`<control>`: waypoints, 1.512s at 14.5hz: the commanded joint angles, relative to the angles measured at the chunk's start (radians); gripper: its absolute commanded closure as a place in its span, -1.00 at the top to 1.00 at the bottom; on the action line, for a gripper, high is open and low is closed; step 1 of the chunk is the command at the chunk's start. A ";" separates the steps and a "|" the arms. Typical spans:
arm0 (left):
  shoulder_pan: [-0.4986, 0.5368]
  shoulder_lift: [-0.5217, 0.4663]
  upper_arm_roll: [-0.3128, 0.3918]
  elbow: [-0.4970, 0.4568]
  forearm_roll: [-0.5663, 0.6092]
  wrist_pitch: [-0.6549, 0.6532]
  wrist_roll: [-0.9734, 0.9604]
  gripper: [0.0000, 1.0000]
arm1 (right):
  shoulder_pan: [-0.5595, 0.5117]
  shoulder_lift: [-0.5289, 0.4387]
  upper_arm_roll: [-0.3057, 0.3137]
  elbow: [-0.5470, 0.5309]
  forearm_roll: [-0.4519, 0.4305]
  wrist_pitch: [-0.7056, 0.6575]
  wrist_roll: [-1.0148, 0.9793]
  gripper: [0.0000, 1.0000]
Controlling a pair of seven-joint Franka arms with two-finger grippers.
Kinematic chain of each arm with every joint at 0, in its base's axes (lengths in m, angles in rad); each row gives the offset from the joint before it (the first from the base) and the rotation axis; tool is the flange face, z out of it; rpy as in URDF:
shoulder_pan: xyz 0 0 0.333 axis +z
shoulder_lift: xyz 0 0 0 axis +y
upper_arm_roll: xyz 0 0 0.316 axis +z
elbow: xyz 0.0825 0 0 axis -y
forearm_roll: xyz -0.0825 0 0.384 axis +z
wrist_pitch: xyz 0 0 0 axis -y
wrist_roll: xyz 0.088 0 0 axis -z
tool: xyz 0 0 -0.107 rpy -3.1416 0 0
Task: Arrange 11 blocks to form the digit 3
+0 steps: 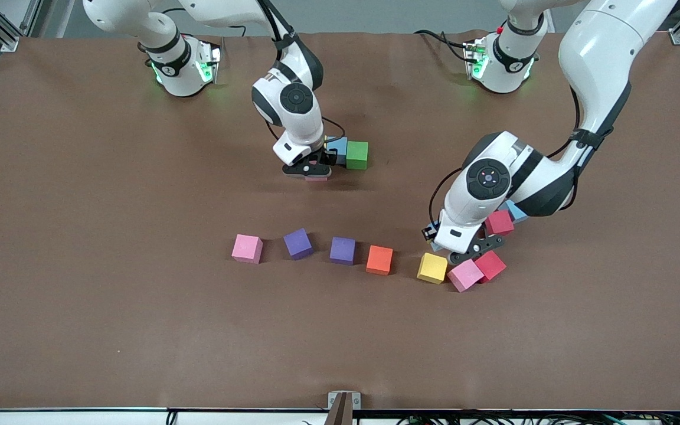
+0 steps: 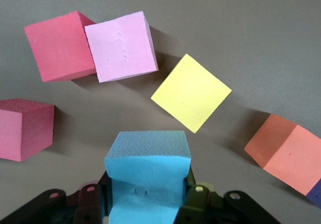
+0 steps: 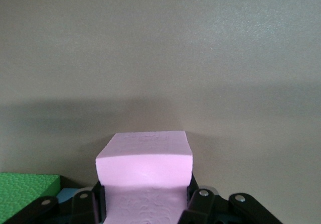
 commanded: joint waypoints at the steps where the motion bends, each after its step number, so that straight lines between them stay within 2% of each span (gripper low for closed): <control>1: 0.008 -0.011 -0.008 0.004 -0.016 -0.018 0.000 -0.33 | 0.007 -0.017 0.001 -0.024 0.007 -0.013 0.020 0.97; 4: 0.017 -0.011 -0.008 0.004 -0.015 -0.018 0.003 -0.33 | -0.001 -0.032 -0.002 -0.012 0.007 -0.019 0.007 1.00; 6: 0.019 -0.011 -0.008 0.004 -0.015 -0.018 0.003 -0.33 | -0.033 -0.075 -0.003 0.022 0.005 -0.108 0.002 1.00; 9: 0.019 -0.011 -0.008 0.004 -0.016 -0.018 0.002 -0.33 | -0.096 -0.104 -0.009 0.139 -0.002 -0.283 0.016 1.00; 12: 0.019 -0.011 -0.008 0.005 -0.016 -0.018 0.002 -0.33 | -0.151 -0.094 -0.042 0.250 -0.004 -0.368 0.017 1.00; 17: 0.017 -0.011 -0.008 0.005 -0.016 -0.018 0.002 -0.33 | -0.317 -0.075 -0.054 0.259 -0.024 -0.349 0.005 1.00; 19: 0.019 -0.011 -0.009 0.005 -0.016 -0.018 0.002 -0.33 | -0.357 -0.014 -0.052 0.293 -0.085 -0.299 0.003 1.00; 22: 0.019 -0.011 -0.008 0.005 -0.016 -0.018 0.003 -0.33 | -0.397 0.052 -0.052 0.298 -0.091 -0.201 -0.100 1.00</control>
